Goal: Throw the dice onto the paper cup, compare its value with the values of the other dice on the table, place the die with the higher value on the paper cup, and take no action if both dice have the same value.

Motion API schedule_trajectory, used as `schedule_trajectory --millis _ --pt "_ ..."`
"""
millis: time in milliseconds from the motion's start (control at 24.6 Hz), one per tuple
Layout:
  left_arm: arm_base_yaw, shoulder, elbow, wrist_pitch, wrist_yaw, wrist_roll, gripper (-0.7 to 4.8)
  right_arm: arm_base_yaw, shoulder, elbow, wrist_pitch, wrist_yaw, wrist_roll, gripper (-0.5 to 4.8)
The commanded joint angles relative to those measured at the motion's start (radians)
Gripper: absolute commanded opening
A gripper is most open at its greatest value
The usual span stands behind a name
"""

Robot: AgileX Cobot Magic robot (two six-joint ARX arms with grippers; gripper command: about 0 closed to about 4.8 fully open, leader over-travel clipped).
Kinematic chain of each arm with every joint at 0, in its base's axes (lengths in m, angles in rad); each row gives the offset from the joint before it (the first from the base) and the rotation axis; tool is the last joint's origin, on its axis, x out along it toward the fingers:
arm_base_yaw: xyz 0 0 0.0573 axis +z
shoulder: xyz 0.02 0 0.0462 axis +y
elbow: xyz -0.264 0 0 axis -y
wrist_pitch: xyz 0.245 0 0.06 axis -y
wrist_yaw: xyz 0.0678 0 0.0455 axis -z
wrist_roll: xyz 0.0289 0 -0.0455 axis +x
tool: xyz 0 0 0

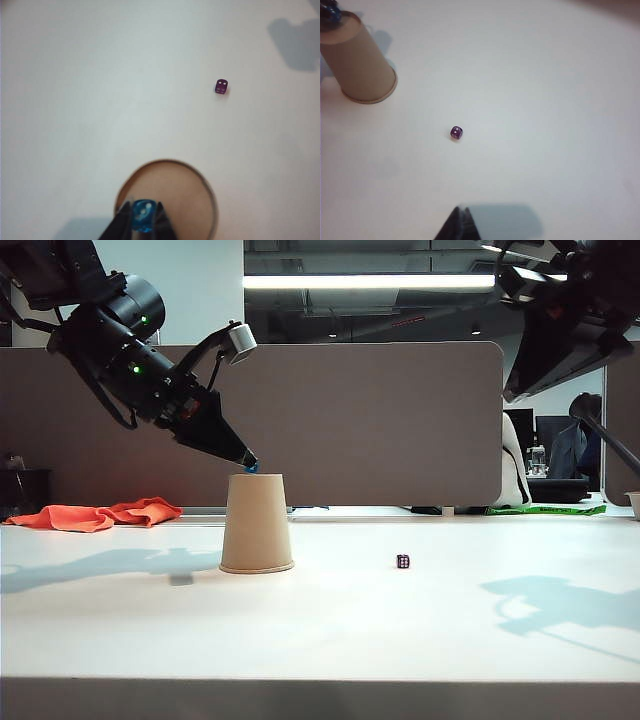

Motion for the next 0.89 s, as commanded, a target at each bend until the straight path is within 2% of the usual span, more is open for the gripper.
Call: schedule_trajectory --millis 41,81,447,569,894 --pt "-0.003 -0.007 0.0 0.01 0.005 0.003 1.08 0.0 -0.002 0.004 0.011 -0.016 0.016 -0.01" --pt "-0.003 -0.007 0.0 0.01 0.005 0.003 1.24 0.0 -0.002 0.005 0.012 -0.016 0.016 -0.01" --pt "-0.003 -0.007 0.0 0.01 0.019 -0.001 1.24 0.0 -0.002 0.006 0.014 -0.016 0.016 -0.01" --pt "-0.003 -0.006 0.0 0.013 -0.015 -0.001 1.24 0.0 -0.002 0.006 0.014 -0.016 0.016 -0.01" --pt "-0.003 -0.006 0.0 0.013 -0.026 0.0 1.24 0.0 -0.002 0.006 0.018 -0.016 0.016 -0.01"
